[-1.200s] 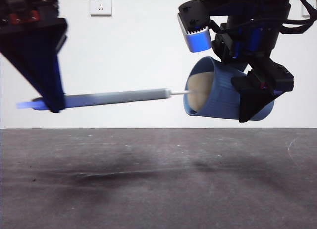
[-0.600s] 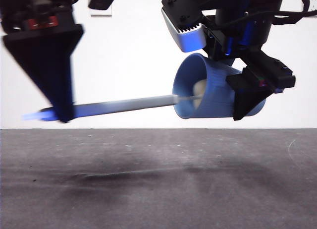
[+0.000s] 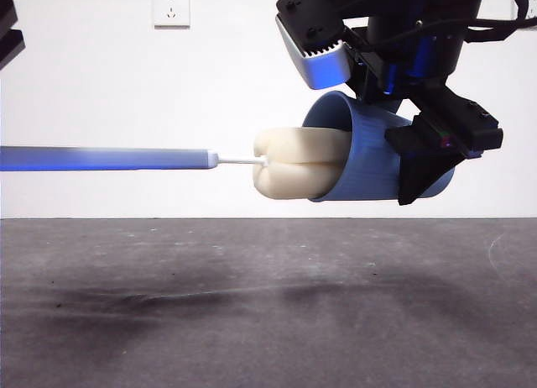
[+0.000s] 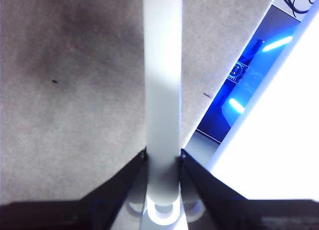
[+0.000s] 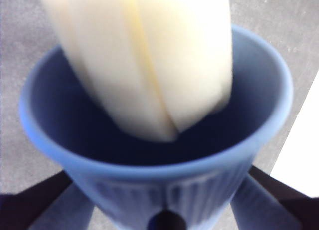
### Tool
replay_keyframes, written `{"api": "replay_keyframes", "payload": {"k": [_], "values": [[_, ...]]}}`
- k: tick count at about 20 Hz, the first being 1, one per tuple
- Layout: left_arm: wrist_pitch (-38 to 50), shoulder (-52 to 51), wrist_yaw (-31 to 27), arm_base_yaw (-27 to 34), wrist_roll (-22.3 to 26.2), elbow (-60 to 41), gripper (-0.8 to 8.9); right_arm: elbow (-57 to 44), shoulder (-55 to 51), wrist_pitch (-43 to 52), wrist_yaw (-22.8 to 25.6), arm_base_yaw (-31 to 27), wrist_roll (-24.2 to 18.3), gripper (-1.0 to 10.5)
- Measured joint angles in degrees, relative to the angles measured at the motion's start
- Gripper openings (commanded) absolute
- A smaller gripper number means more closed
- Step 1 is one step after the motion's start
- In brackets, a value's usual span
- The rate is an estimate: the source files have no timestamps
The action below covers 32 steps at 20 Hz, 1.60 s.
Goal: Pick up the cup brush,pick up the cup,insert the brush into the cup,clean the cup,put the cup brush back,put the cup back to the fixed position on the table
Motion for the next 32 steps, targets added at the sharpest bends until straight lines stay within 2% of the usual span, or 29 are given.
{"api": "replay_keyframes", "payload": {"k": [6, 12, 14, 18, 21, 26, 28, 30, 32], "values": [[11.7, 2.1, 6.6, 0.0, -0.2, 0.0, -0.09, 0.0, 0.0, 0.1, 0.0, 0.1, 0.3, -0.2], [17.2, 7.8, 7.4, -0.6, -1.7, -0.1, -0.09, 0.0, 0.0, 0.0, 0.4, 0.7, 0.2, -0.2], [15.9, 7.8, 7.0, -0.6, -1.9, -0.1, -0.09, 0.0, 0.0, 0.0, 0.1, 0.9, 0.3, -0.2], [9.4, 4.8, -0.2, -0.5, -1.7, -0.1, -0.09, 0.0, 0.0, 0.4, -0.1, 1.1, 1.5, -0.2], [4.9, 0.0, -0.7, 0.9, -1.7, -0.1, -0.09, 0.0, 0.0, 0.5, -0.1, 0.8, 3.0, -0.2], [-3.4, -7.7, -1.0, 3.3, -2.5, -0.1, -0.09, 0.0, 0.0, 0.5, -0.1, 0.3, 8.5, -0.2], [-6.6, -10.2, -2.3, 3.8, -4.5, -0.1, -0.09, 0.0, 0.0, 0.5, -0.1, 0.1, 11.0, -0.2], [-7.8, -12.1, -4.2, 3.8, -6.3, -0.1, -0.09, 0.0, 0.0, 0.9, -0.1, 0.0, 14.9, -0.2], [-6.4, -14.1, -4.6, 3.8, -9.0, -0.1, -0.09, 0.0, 0.0, 2.0, -0.1, 0.0, 21.9, -0.2]]}}
